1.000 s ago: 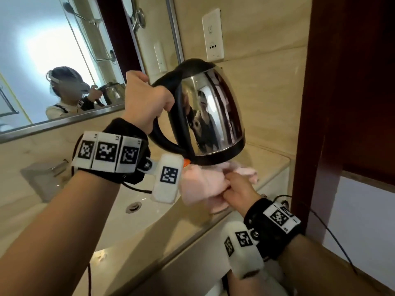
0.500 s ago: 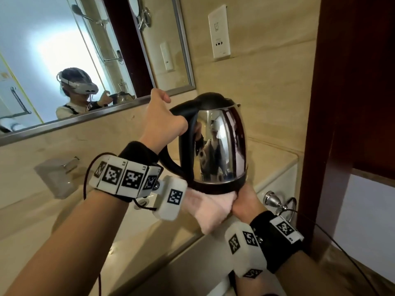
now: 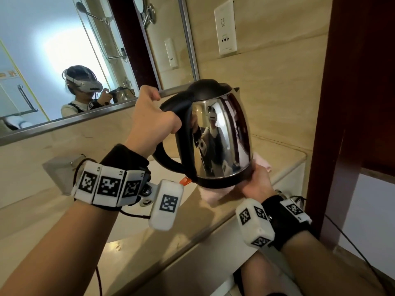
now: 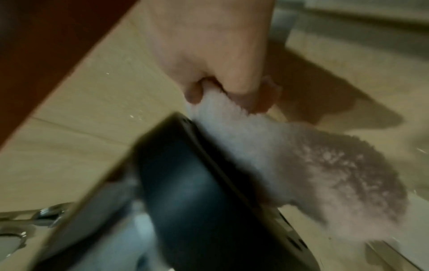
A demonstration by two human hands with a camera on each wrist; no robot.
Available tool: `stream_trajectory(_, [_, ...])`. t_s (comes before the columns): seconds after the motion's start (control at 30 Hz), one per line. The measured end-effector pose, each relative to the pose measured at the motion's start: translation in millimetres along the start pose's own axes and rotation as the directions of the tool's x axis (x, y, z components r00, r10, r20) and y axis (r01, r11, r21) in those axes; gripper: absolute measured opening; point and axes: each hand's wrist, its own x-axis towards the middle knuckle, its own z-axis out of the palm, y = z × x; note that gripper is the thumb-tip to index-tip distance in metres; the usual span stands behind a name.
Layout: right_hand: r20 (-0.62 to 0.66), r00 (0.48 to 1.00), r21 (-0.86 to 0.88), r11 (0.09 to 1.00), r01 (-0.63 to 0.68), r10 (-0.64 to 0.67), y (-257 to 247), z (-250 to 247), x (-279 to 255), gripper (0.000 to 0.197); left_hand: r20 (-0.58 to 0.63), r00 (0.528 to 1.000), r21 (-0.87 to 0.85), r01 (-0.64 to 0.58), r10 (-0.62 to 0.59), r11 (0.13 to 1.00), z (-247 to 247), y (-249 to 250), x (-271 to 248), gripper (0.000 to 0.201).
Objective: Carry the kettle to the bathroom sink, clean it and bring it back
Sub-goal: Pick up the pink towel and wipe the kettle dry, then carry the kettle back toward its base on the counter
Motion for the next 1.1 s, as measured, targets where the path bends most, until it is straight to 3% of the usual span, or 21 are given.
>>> stream_trajectory(0.1, [0.107,0.994,-0.103,0.994,0.038,-0.027,16.5,4.6,-5.0,0.059,-0.004,1.0,0.014,-0.006,0.006,1.0,-0.1,6.9,-1.6,0.052])
stream_trajectory(0.27, [0.144,0.989,-0.139,0.989,0.059,-0.038,27.9,9.8,-15.6,0.055,-0.019,1.0,0.003,0.018,-0.018,1.0,1.4,13.3,-1.6,0.053])
stream_trajectory(0.37, [0.185,0.98,-0.19,0.976,0.111,-0.075,12.5,9.2,-23.4,0.064,-0.038,0.999,-0.025,0.035,-0.036,0.999,1.5,15.6,-0.6,0.054])
stream_trajectory(0.5, [0.058,0.973,-0.237,0.943,0.232,-0.225,-29.5,19.5,9.4,0.031,-0.079,0.995,-0.024,0.056,-0.058,0.998,1.8,11.0,2.1,0.056])
stream_trajectory(0.63, [-0.039,0.972,-0.286,0.934,0.213,-0.233,-61.4,4.8,48.8,0.039,-0.09,0.989,-0.071,0.11,-0.116,0.991,3.8,4.7,5.4,0.057])
stream_trajectory(0.73, [-0.052,0.944,-0.545,0.801,0.246,-0.326,-50.7,-16.2,50.4,0.028,-0.119,0.988,-0.086,0.091,-0.101,0.992,4.0,4.7,8.8,0.053])
stream_trajectory(0.77, [-0.025,0.924,-0.628,0.725,0.282,-0.381,-43.9,-17.4,38.6,0.033,-0.128,0.987,-0.081,0.082,-0.092,0.993,4.4,5.6,9.6,0.053])
stream_trajectory(0.83, [0.011,0.913,-0.653,0.688,0.316,-0.409,-28.5,-18.8,15.3,0.045,-0.143,0.986,-0.075,0.077,-0.087,0.994,5.0,7.8,10.8,0.055])
stream_trajectory(0.9, [0.062,0.926,-0.604,0.724,0.332,-0.373,-13.9,-21.9,4.8,0.046,-0.149,0.984,-0.064,0.084,-0.093,0.994,5.9,9.2,10.9,0.057])
stream_trajectory(1.03, [0.095,0.958,-0.349,0.892,0.288,-0.272,-10.2,-10.0,-8.9,0.028,-0.124,0.989,-0.077,0.077,-0.086,0.994,10.3,11.8,4.7,0.058])
stream_trajectory(1.1, [0.092,0.972,-0.251,0.94,0.232,-0.215,-13.8,-2.0,-18.1,0.034,-0.113,0.989,-0.087,0.085,-0.095,0.993,15.9,12.7,-0.2,0.058])
